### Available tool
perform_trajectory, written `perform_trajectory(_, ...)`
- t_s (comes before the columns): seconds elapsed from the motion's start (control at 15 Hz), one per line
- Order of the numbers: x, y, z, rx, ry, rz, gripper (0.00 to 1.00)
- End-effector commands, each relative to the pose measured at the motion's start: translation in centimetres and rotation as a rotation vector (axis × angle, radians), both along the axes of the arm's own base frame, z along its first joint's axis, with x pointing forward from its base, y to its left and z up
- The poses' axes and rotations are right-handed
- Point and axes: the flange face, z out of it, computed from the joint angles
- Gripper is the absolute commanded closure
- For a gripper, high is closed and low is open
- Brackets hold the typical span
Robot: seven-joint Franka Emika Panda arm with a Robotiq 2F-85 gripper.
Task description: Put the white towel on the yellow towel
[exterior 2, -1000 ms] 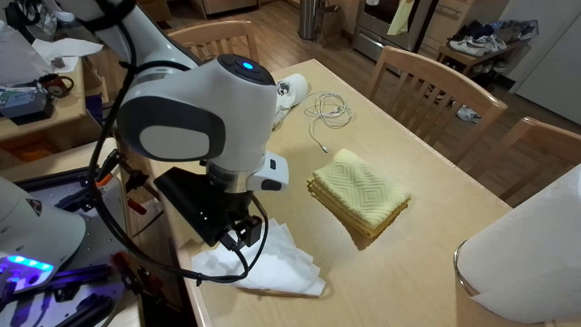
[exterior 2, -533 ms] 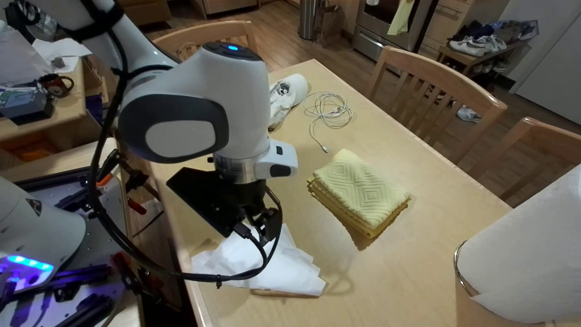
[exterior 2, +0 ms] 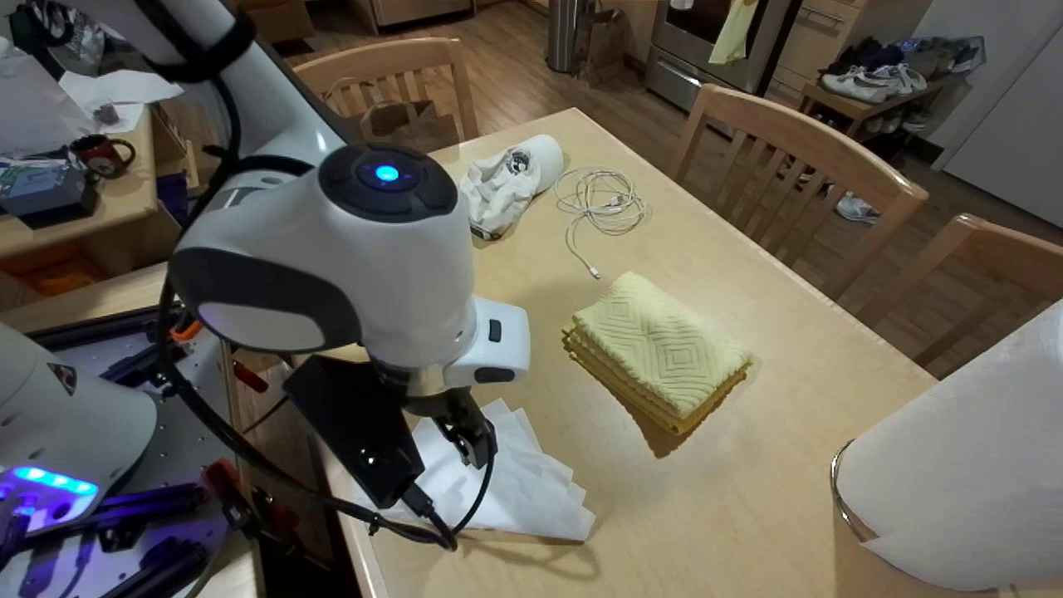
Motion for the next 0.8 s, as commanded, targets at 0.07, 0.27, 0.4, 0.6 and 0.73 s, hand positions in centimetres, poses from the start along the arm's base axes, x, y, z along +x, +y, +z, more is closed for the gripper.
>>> perform_trajectory(0.07,-0.7,-1.0,-0.2,-0.035,-0.013,0.042,0.0)
perform_trajectory(0.27,-0.6,-1.3,0.1,-0.03,0.01,0.045,0.0)
perform_trajectory(0.4,-0.8,-1.4,-0.1,-0.039,0.02,0.056,0.0)
perform_trajectory(0.6,0.6,-1.7,0.4,-0.185,-0.068,0.115,0.0)
perform_trajectory(0.73,1.8,-2.3,1.0,-0.274,-0.108,0.181,0.0)
